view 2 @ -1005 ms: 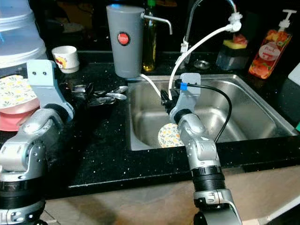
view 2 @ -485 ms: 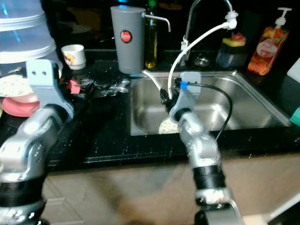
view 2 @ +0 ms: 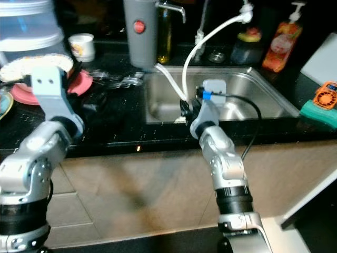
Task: Kitchen organization
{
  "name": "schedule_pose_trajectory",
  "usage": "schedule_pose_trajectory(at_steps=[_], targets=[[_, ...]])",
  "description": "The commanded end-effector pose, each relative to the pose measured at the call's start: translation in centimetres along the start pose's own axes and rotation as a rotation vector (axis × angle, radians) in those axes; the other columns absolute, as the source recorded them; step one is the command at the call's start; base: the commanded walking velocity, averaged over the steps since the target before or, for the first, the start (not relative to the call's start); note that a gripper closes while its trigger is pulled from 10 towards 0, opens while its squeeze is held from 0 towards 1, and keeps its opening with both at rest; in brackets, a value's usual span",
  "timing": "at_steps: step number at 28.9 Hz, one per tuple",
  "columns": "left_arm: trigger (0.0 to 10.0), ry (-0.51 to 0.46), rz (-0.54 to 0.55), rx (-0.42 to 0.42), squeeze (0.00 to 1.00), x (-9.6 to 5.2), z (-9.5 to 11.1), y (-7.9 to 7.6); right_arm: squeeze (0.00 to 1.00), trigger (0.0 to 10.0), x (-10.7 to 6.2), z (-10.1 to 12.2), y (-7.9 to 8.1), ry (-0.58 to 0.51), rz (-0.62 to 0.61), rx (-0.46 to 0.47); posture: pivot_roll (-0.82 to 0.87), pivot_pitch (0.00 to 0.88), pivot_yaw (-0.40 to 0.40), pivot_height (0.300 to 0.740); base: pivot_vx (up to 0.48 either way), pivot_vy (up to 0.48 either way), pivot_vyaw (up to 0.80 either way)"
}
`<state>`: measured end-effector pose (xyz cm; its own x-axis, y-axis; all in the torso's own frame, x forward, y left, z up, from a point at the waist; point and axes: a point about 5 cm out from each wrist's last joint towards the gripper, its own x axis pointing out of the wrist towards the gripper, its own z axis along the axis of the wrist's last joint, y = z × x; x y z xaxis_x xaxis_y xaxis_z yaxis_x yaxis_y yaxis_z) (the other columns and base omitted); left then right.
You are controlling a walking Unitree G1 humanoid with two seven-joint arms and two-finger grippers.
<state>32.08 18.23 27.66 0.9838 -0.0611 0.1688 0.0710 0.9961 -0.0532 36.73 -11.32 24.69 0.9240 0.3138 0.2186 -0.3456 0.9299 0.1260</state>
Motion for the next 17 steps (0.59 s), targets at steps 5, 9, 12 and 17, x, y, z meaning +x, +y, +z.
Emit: schedule_pose_trajectory(at_steps=[5, 9, 12, 17], targets=[[10.0, 0.008, -0.013, 0.004, 0.00, -0.1, -0.2, -0.4, 0.00, 10.0, -0.1, 0.1, -0.2, -0.001, -0.004, 0.003, -0.02, 0.091, -0.056, 0.740, -0.319, 0.000, 0.00], [10.0, 0.014, -0.016, 0.002, 0.00, -0.1, -0.3, -0.5, 0.00, 10.0, -0.2, 0.0, -0.2, 0.002, -0.006, 0.003, -0.02, 0.093, -0.056, 0.740, -0.312, 0.000, 0.00], [10.0, 0.024, -0.014, -0.001, 0.00, -0.2, -0.6, -0.5, 0.00, 10.0, -0.3, -0.1, -0.2, 0.008, -0.007, 0.002, -0.02, 0.096, -0.055, 0.740, -0.304, 0.000, 0.00], [10.0, 0.079, -0.002, 0.007, 0.00, -0.3, -2.1, -0.4, 0.00, 10.0, -0.5, -0.4, -0.2, 0.019, -0.012, 0.004, -0.02, 0.100, -0.054, 0.740, -0.170, 0.000, 0.00]])
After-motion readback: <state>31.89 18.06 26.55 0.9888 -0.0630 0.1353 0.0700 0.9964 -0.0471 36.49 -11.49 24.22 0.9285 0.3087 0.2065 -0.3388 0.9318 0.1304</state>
